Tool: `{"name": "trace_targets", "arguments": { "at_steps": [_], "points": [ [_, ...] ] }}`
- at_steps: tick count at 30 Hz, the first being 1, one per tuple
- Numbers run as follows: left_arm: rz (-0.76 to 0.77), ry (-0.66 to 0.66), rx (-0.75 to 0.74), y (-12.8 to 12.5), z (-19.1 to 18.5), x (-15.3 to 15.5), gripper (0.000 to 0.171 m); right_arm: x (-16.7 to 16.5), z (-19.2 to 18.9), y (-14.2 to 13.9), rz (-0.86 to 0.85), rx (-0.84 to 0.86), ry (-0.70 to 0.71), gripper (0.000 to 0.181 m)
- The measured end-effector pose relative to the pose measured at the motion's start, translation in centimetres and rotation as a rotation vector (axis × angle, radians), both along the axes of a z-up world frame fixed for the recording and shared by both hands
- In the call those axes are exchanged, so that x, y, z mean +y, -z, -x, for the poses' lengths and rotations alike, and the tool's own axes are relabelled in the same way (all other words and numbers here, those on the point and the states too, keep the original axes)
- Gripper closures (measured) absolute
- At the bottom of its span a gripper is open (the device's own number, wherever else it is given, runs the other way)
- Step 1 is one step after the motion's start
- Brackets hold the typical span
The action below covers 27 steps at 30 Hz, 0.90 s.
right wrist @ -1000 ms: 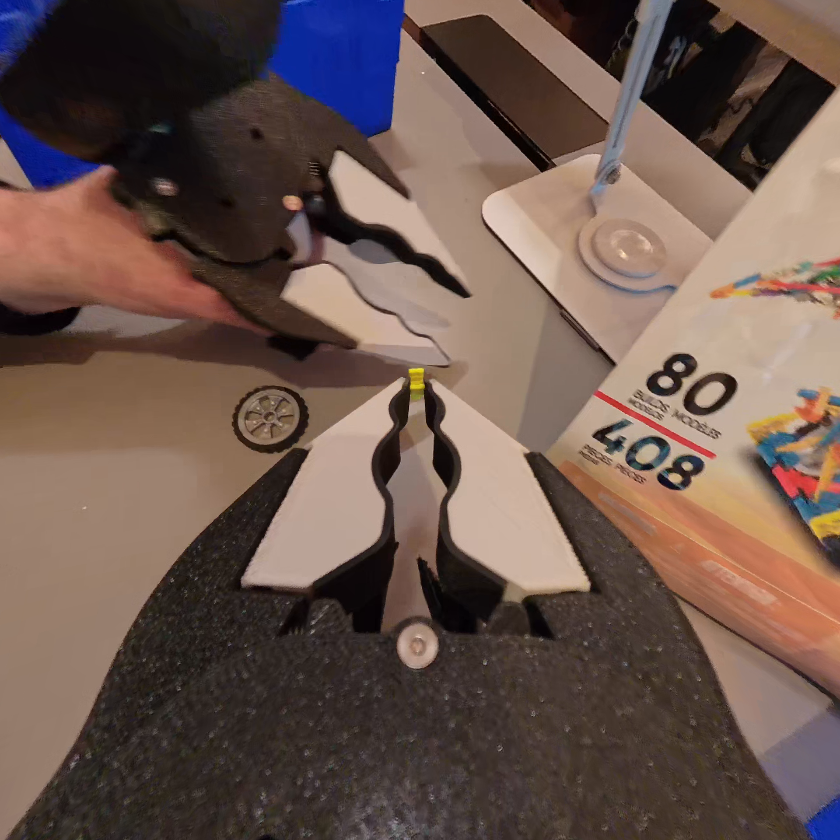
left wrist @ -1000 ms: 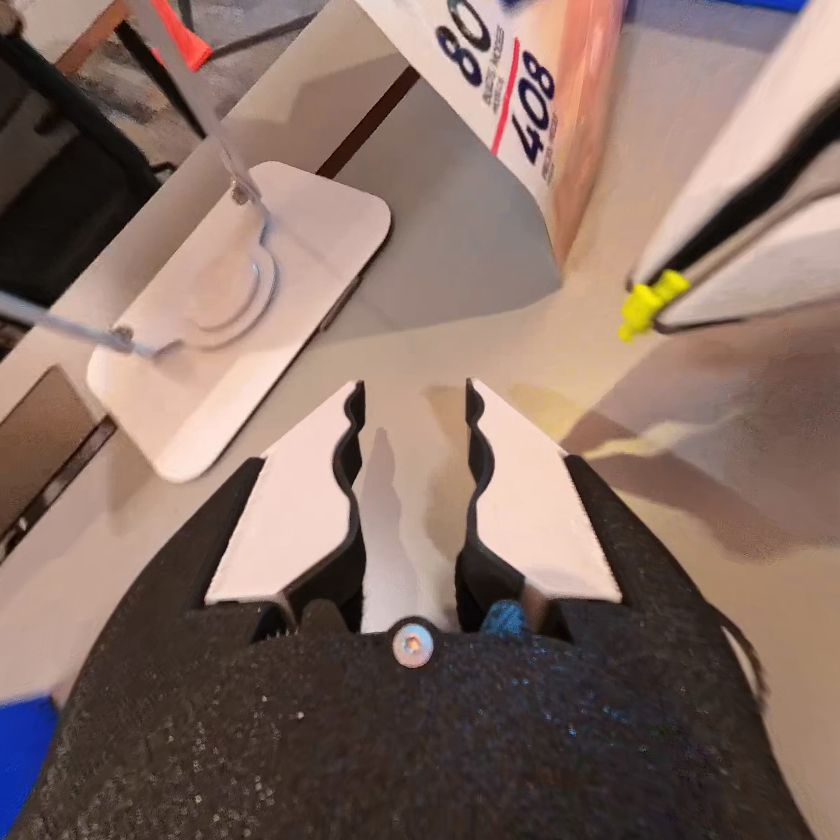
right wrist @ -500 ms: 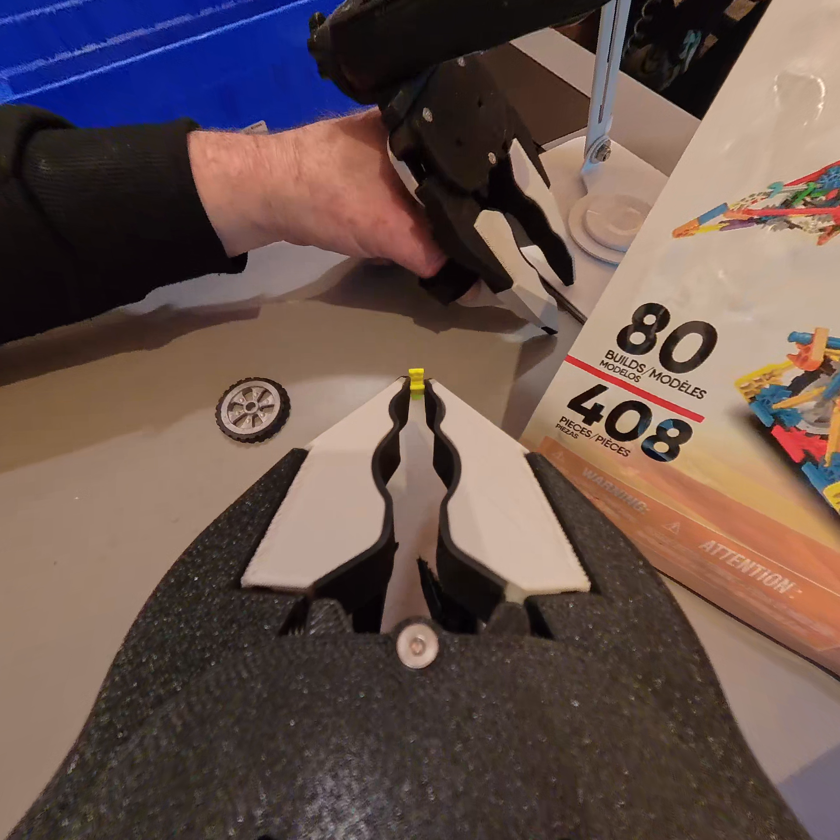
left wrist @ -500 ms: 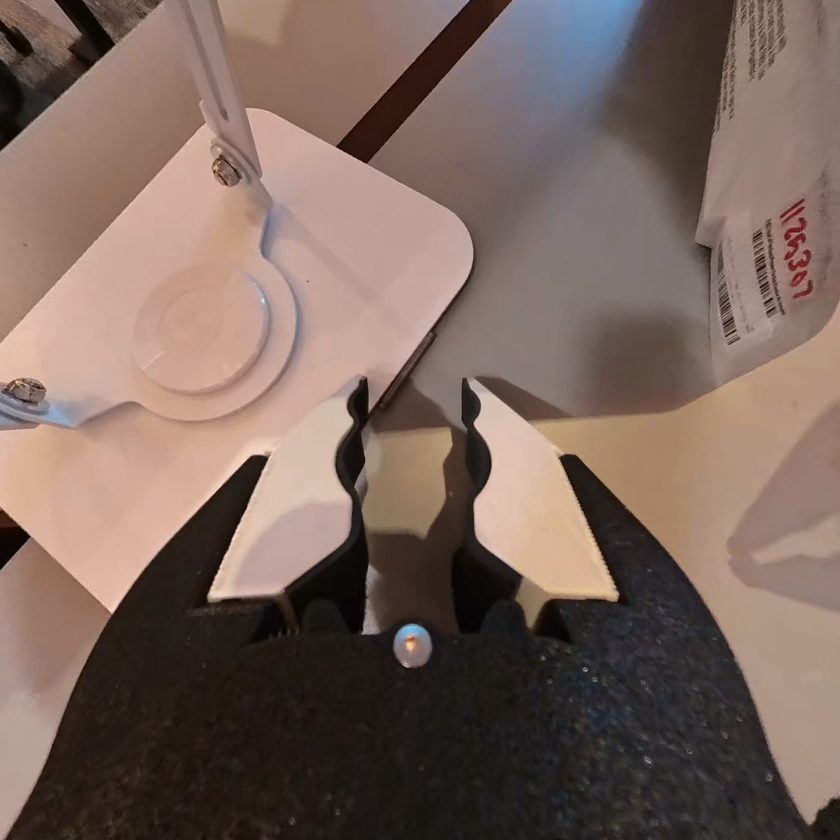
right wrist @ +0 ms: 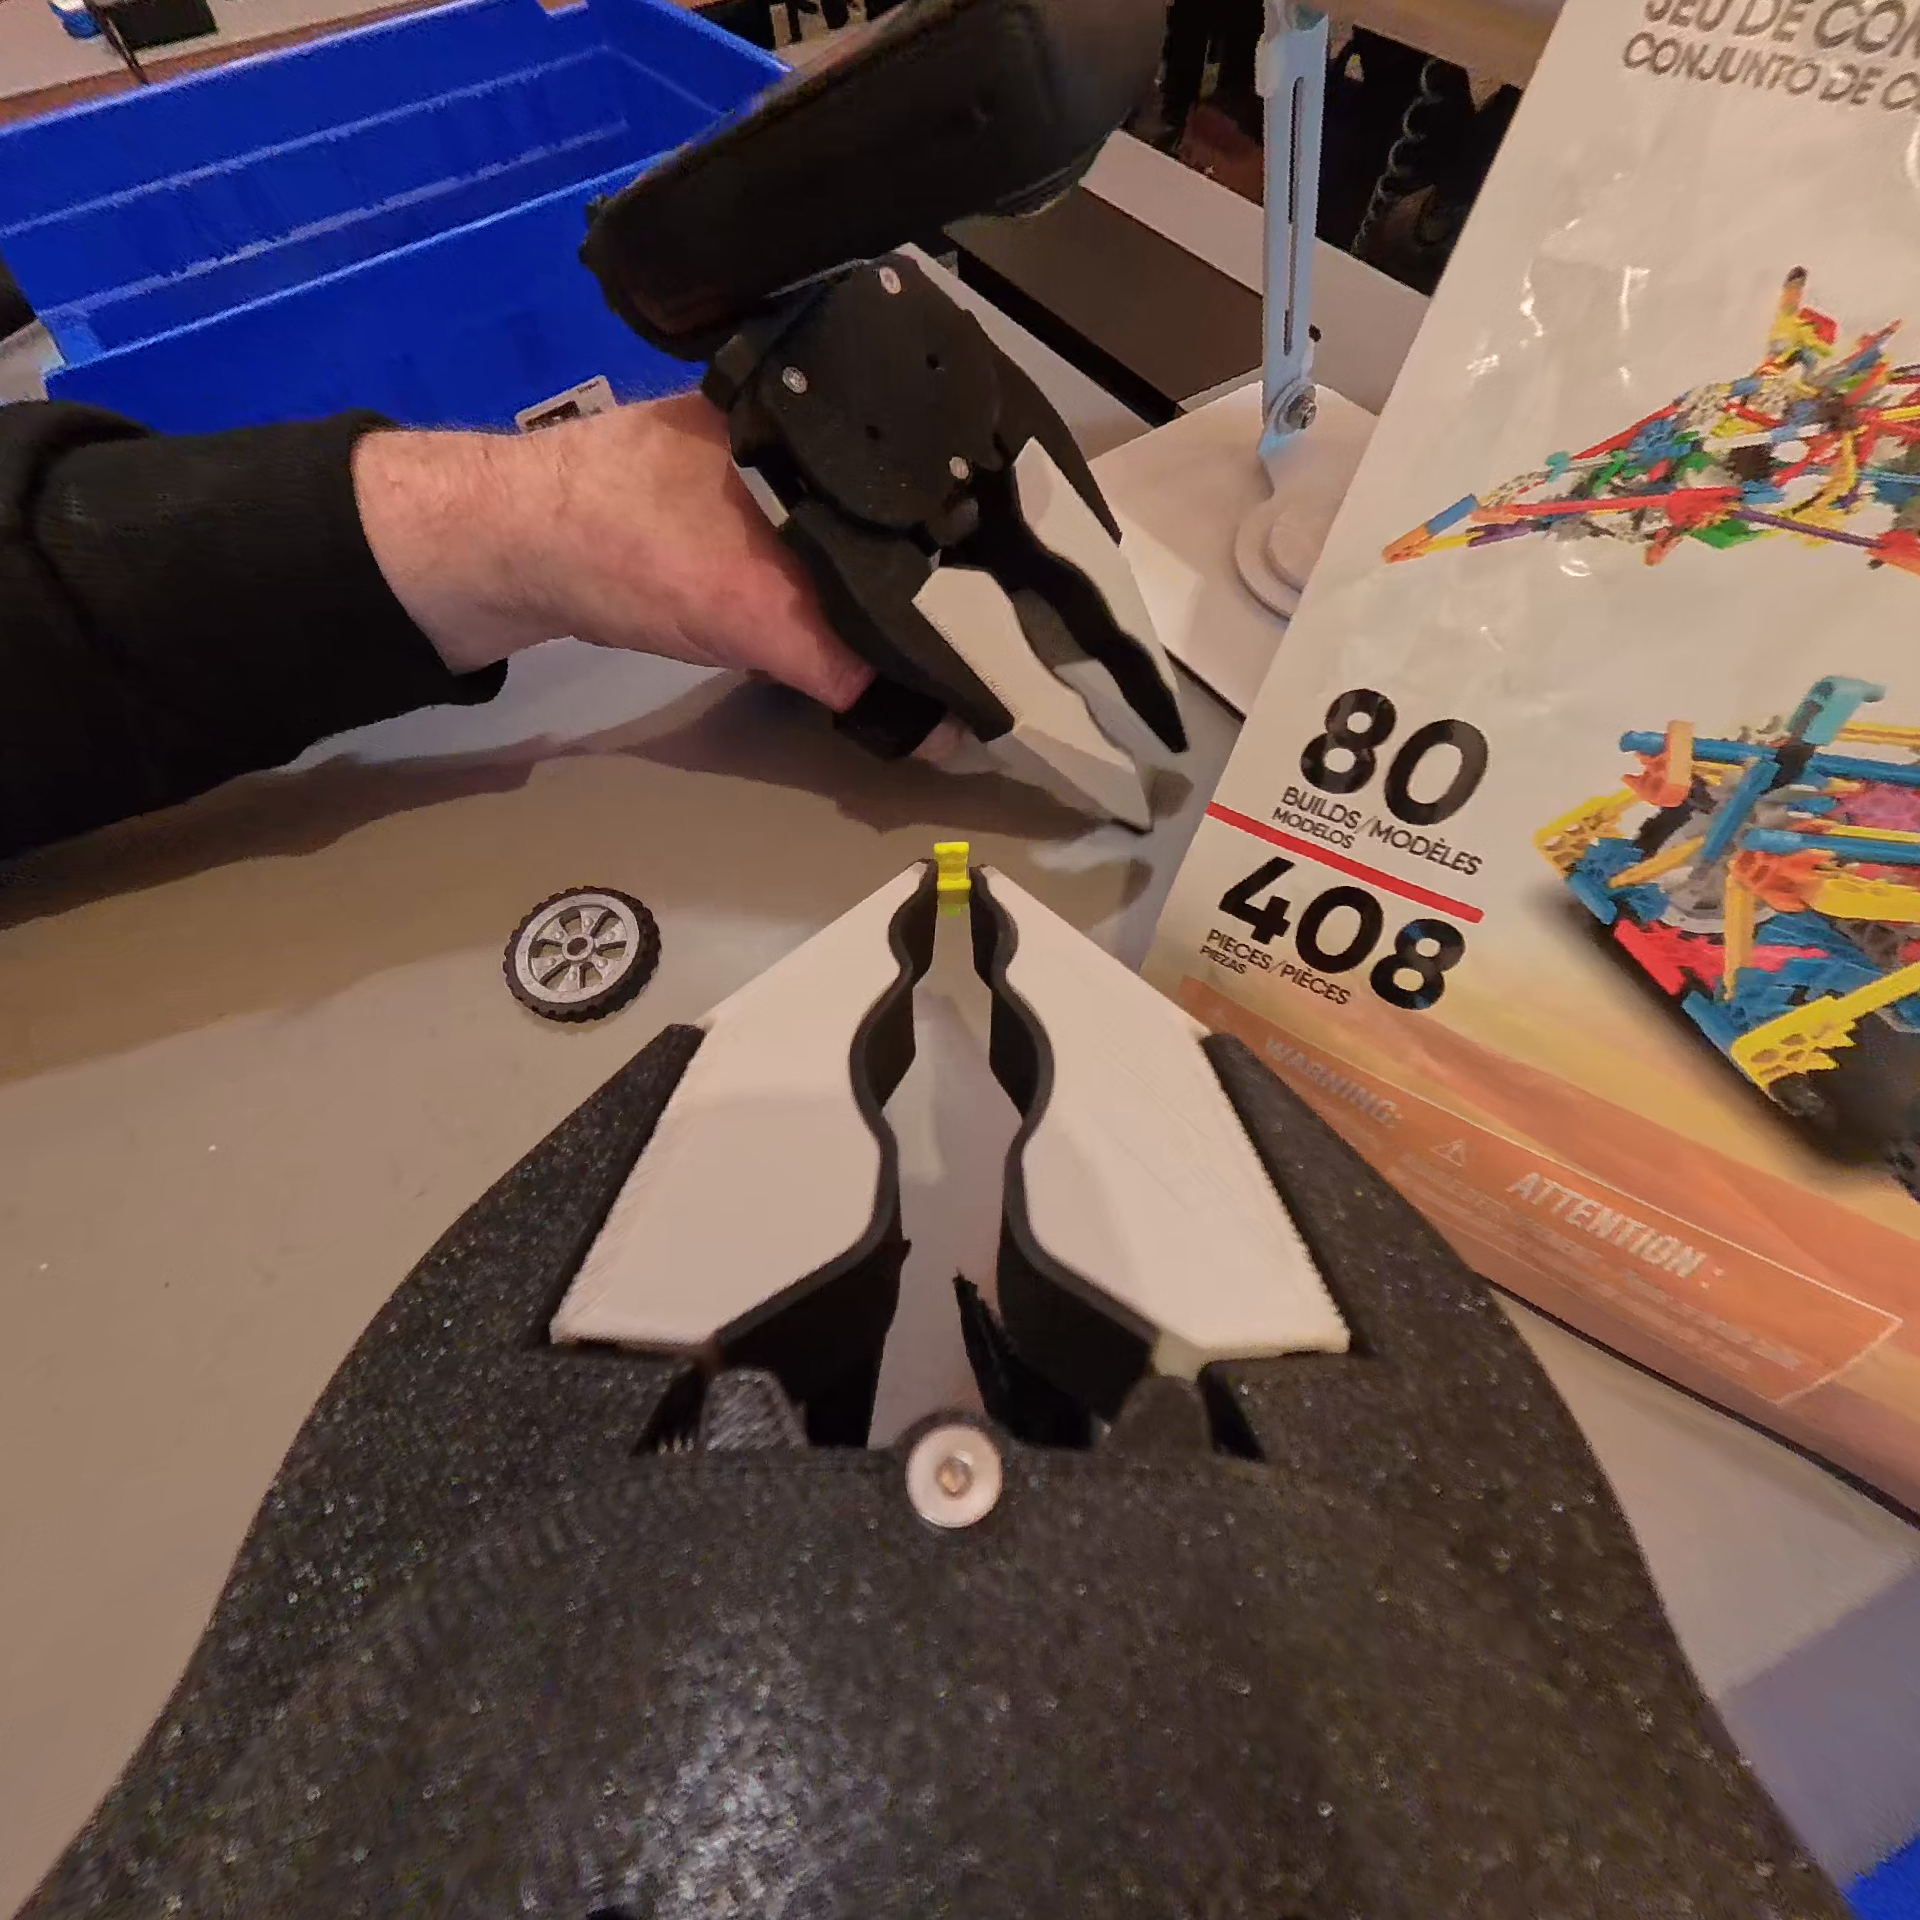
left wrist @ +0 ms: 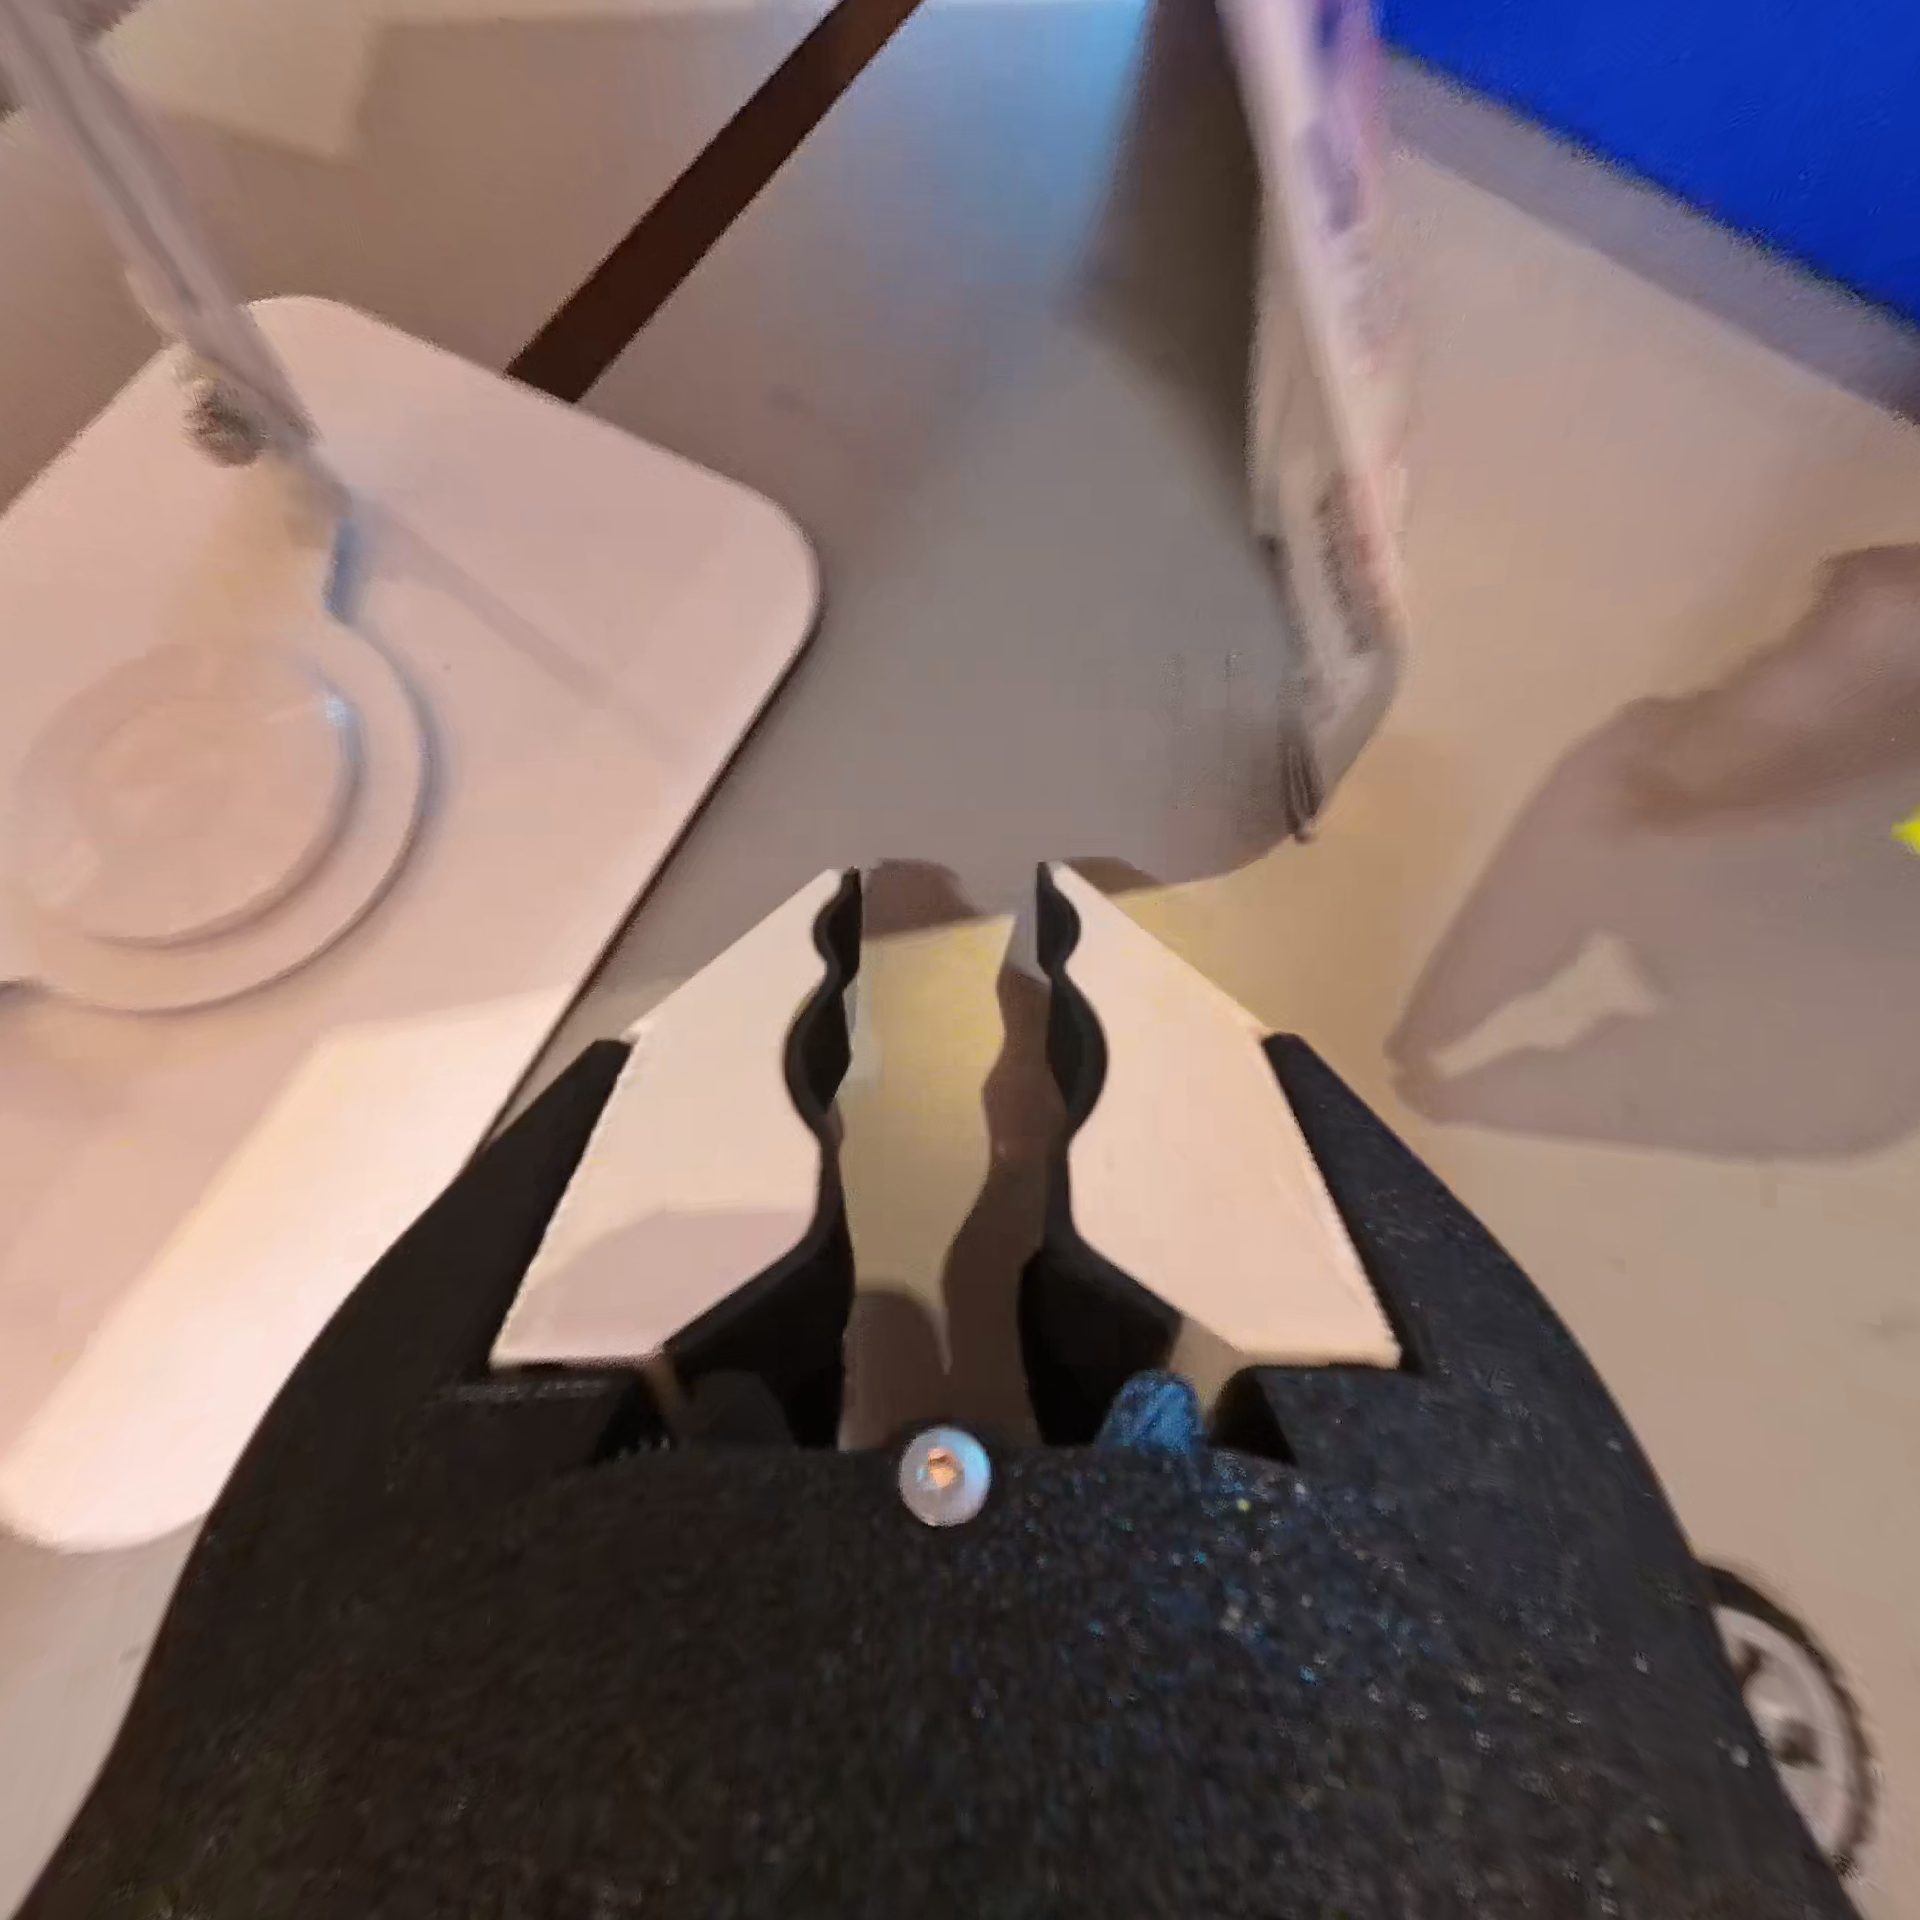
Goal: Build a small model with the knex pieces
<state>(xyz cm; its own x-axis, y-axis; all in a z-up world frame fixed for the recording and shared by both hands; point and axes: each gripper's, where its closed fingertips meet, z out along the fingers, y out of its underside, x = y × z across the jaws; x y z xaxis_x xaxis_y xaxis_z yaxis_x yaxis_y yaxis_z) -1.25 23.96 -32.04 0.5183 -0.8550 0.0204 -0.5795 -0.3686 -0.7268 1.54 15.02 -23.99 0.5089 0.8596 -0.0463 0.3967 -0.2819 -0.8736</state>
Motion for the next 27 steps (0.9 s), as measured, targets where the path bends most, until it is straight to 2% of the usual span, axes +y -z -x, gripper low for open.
{"name": "trace_targets", "arguments": {
  "at_steps": [6,8,12,14,16,23,27],
  "points": [
    [0.033,0.151,0.039,0.2,-2.7,-3.1,0.135,0.8,-3.1,-1.9,0.004,0.106,0.057,0.175],
    [0.02,0.157,0.054,0.3,-2.7,-2.9,0.133,0.9,-3.8,-2.2,0.005,0.126,0.071,0.175],
    [0.119,0.224,-0.077,-0.7,-4.3,-4.5,0.132,0.8,-3.9,-2.1,0.003,0.124,0.066,0.175],
    [0.129,0.24,-0.058,-0.3,-4.7,-5.1,0.132,0.7,-3.7,-2.0,0.003,0.115,0.06,0.175],
    [0.107,0.233,0.027,0.9,-4.3,-5.0,0.136,0.6,-3.6,-1.9,0.004,0.112,0.054,0.175],
    [0.068,0.23,0.003,0.8,-5.0,-5.3,0.171,0.4,-3.3,-2.0,-0.002,0.11,0.048,0.175],
    [0.064,0.231,0.017,1.0,-4.7,-5.7,0.171,0.4,-3.4,-2.0,-0.005,0.109,0.047,0.175]
  ]
}}
